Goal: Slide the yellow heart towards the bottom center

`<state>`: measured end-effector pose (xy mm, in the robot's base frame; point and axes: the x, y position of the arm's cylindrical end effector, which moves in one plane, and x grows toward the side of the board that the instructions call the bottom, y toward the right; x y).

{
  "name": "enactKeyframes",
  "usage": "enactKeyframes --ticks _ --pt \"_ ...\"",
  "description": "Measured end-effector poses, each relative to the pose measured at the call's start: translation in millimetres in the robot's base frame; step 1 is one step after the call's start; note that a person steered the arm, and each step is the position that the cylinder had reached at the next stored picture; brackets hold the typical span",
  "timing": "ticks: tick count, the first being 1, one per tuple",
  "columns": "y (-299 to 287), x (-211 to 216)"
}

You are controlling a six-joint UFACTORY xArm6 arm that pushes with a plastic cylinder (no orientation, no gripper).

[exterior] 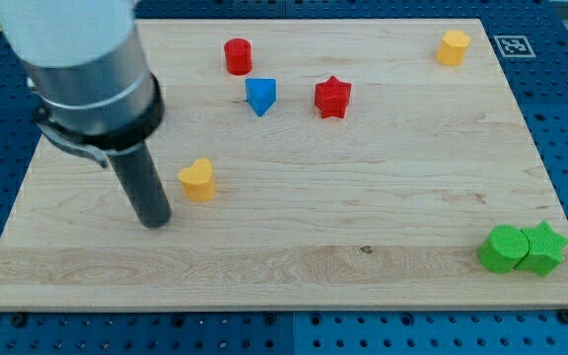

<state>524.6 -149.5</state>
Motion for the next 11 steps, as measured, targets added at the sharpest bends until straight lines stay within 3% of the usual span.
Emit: enactKeyframes --ticks 1,4,6,9,11 --pt "-1.3 -34.4" --pt "49.5 -24.9" --pt "59.9 -72.1" --pt "122.9 -3.2" --pt "109.6 8.4"
